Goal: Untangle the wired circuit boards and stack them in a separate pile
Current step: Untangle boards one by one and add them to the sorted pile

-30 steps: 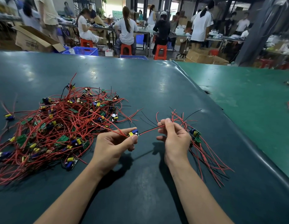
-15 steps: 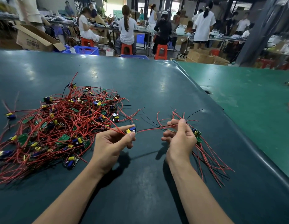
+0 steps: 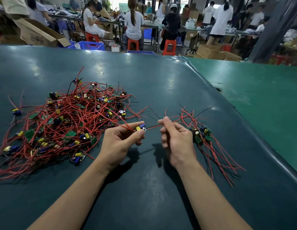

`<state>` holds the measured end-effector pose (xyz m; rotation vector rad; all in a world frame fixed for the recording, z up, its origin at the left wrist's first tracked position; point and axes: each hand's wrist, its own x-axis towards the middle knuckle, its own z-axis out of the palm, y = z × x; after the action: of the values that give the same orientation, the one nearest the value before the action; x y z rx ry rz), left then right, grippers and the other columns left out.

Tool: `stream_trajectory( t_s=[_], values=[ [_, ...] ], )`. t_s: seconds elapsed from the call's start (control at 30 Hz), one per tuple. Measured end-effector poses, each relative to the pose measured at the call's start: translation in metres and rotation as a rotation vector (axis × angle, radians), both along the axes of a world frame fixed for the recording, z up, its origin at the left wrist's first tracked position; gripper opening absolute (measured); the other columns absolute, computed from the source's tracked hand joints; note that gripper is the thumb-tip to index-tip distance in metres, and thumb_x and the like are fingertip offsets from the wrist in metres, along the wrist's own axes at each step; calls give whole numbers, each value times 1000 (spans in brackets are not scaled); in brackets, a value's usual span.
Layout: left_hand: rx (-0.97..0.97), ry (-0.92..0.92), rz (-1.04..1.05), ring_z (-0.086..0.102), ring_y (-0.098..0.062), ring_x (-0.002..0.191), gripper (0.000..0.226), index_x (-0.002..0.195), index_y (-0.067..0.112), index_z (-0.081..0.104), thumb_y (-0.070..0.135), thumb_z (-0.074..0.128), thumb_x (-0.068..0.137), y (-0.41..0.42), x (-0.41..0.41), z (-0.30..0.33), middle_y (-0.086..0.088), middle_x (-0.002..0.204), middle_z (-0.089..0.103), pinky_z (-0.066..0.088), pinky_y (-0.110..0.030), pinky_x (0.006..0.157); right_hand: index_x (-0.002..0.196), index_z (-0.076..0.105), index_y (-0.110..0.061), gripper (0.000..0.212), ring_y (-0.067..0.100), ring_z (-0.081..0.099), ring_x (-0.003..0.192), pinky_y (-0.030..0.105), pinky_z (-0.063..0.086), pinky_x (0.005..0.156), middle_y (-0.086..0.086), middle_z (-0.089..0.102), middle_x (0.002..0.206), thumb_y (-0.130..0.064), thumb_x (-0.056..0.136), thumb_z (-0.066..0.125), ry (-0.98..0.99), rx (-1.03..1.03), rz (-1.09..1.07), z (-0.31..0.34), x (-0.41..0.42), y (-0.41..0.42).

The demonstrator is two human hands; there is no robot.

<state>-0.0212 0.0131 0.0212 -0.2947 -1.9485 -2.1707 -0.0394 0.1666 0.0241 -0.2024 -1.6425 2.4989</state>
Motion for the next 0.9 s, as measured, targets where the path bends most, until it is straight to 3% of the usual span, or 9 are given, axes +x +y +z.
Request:
stream_trajectory(
  t_s=[0.17,0.37,0.43,0.5,0.57,0.67,0.77,0.9],
  values=[
    [26,56,91,60,-9,57,8,90,1,72,-1,68,83,-2,0,1,0,68,71,51,-17,62,78,68,-7,25,3,41,37,15,27,33,-6,54,52,-19,98,59,13,-125,-212,4,-7,16],
    [59,139,251,63,-8,60,16,101,16,69,7,65,88,-1,-1,2,1,69,70,53,-18,64,78,62,-12,34,13,44,34,17,29,35,-1,52,51,-29,103,48,175,-114,-474,3,-5,17],
    [65,192,351,62,-10,64,13,103,19,66,16,63,90,-6,-4,1,0,75,68,53,-18,64,77,61,-11,35,15,48,36,19,33,34,0,56,52,-28,104,46,166,-43,-407,0,-4,18],
    [27,236,400,60,-12,70,11,102,19,63,25,63,93,-7,-3,-1,-1,80,65,50,-21,64,77,65,-9,30,14,59,49,23,44,40,2,63,60,-20,101,51,106,126,-190,-4,-4,12],
    [-14,278,399,63,-11,82,18,104,8,59,23,56,95,-5,-3,-3,-6,93,65,52,-25,72,81,70,-12,21,10,64,68,25,54,60,0,70,74,-13,98,57,51,312,-17,-9,-7,7],
    [-8,341,370,66,-23,102,18,107,3,51,16,43,98,-5,-4,-3,-19,112,64,54,-37,80,87,70,-14,14,3,60,73,24,50,80,-7,68,80,-9,95,60,16,406,-44,-14,-16,14],
    [70,355,333,66,-30,107,8,105,17,40,13,36,100,-6,-4,1,-23,115,64,53,-41,82,96,72,-12,12,-8,58,67,7,45,69,-13,66,78,-16,95,61,11,617,-250,-18,-23,32],
    [38,358,320,71,-24,85,13,111,20,38,13,38,100,-5,-5,-1,-10,103,70,52,-35,70,93,72,-12,10,-6,55,58,11,43,61,-12,65,72,-15,93,63,-44,541,-339,-21,-30,47]
  ],
)
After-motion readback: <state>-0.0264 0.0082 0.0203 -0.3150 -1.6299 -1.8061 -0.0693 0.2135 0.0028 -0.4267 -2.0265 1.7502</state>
